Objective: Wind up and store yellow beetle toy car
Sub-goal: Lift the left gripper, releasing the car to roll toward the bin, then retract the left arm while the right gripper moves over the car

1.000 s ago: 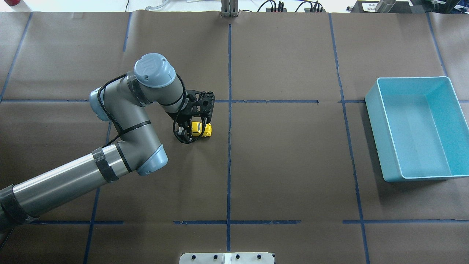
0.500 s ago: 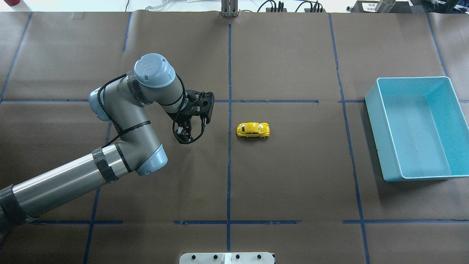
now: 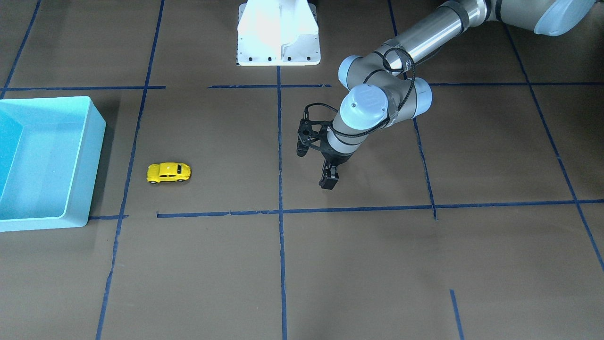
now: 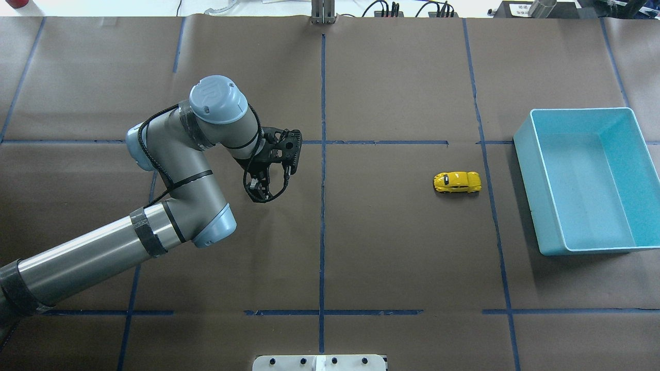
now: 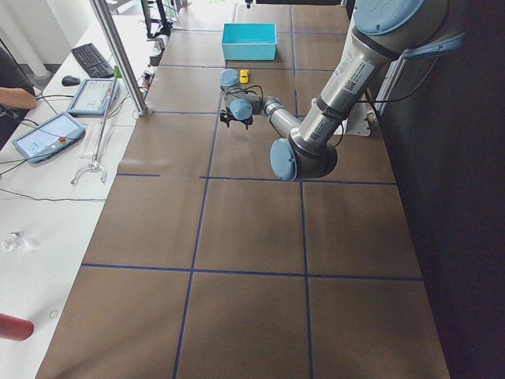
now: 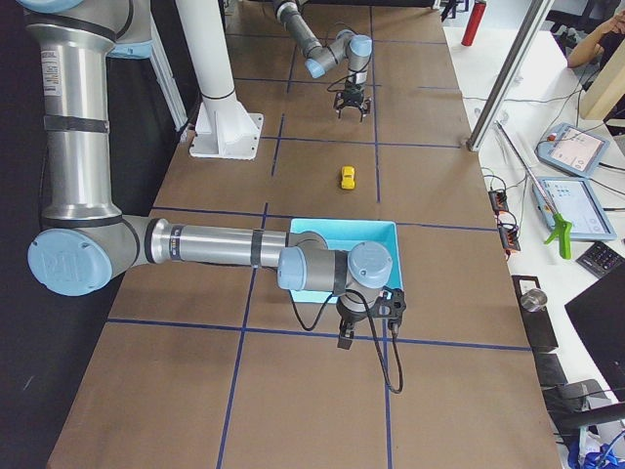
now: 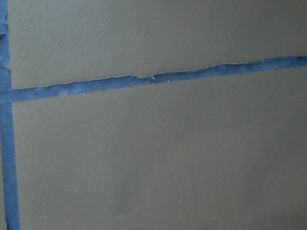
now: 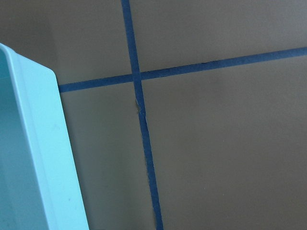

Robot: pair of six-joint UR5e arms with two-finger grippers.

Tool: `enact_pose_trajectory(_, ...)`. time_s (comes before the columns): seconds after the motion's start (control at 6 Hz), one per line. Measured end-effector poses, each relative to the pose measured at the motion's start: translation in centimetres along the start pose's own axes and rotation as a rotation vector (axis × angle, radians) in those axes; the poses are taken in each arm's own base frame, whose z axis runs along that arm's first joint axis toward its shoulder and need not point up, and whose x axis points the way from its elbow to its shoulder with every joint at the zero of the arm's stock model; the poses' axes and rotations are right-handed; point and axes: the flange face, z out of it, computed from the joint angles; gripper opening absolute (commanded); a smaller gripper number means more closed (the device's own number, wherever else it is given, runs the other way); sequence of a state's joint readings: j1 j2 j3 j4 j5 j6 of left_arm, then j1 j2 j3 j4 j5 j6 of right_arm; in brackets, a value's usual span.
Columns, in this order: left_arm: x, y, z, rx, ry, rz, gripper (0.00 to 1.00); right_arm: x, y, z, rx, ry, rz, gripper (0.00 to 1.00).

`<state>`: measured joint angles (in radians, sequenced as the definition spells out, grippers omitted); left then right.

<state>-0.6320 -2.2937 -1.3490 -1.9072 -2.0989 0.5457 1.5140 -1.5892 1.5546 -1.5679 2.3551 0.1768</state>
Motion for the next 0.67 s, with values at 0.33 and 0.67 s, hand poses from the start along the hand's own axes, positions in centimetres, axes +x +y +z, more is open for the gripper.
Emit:
enact_pose_trajectory(0.33, -0.5, 1.3, -0.8, -0.016, -0.006, -0.020, 1.00, -2.0, -0.2, 1.6, -0.034, 0.008, -0.038, 1.00)
enact_pose_trajectory(0.67, -3.1, 7.3, -4.5, -0.116, -0.011, -0.146, 1.00, -5.7, 0.0, 0.7, -0.013, 0.013, -0.117, 1.00)
